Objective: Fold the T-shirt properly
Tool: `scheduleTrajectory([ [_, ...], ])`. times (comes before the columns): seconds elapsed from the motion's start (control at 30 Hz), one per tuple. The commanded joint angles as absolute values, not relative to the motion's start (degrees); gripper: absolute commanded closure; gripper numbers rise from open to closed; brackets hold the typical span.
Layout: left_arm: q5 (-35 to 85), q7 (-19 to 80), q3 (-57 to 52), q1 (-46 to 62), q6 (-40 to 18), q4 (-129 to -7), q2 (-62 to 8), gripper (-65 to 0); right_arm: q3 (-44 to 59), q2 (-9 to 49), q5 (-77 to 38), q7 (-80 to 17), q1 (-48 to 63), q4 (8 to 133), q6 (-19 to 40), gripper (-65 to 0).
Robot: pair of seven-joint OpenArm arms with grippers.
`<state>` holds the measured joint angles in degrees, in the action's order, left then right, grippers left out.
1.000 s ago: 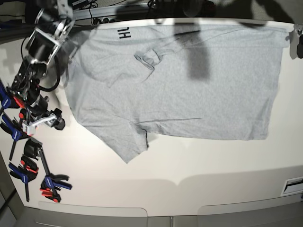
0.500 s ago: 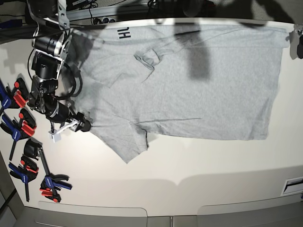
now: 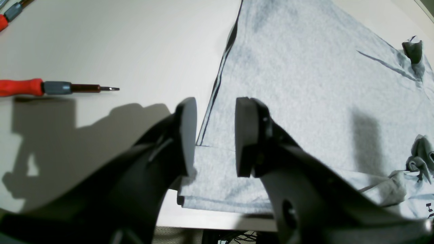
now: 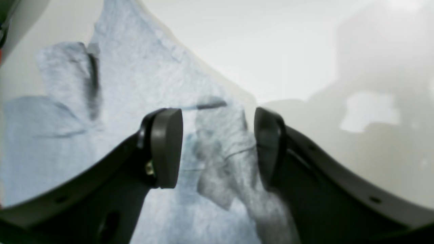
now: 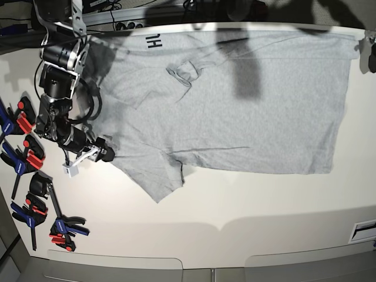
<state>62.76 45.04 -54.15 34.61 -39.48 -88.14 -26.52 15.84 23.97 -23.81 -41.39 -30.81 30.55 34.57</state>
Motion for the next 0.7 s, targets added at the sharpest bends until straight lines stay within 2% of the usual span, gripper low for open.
scheduleTrajectory([
  [0.0, 63.9, 43.9, -54.8, 34.9, -40.0, -88.9, -27.8, -17.7, 15.6, 25.1, -19.4, -43.7, -31.3, 30.6, 32.8, -32.9],
  [0.23, 63.9, 43.9, -54.7, 35.0, -40.0, -88.9, -27.8, -17.7, 15.6, 27.2, -11.9, -42.4, -31.3, 30.6, 33.2, -32.9],
  [0.4, 63.9, 43.9, -54.8, 34.9, -40.0, -88.9, -27.8, -17.7, 15.6, 28.9, -12.2, -43.0, -31.2, 30.6, 33.2, -32.5],
  [0.47, 63.9, 43.9, -54.8, 34.9, -40.0, -88.9, -27.8, -17.7, 15.6, 29.1, -14.2, -44.8, -30.9, 30.6, 34.0, -32.5],
  [0.6, 63.9, 43.9, -54.8, 34.9, -40.0, -88.9, -27.8, -17.7, 15.6, 29.2, -23.7, -50.1, -30.0, 30.6, 40.0, -32.5],
  [0.67, 63.9, 43.9, -54.8, 34.9, -40.0, -88.9, -27.8, -17.7, 15.6, 29.2, -26.7, -52.2, -29.7, 30.6, 40.0, -32.5],
])
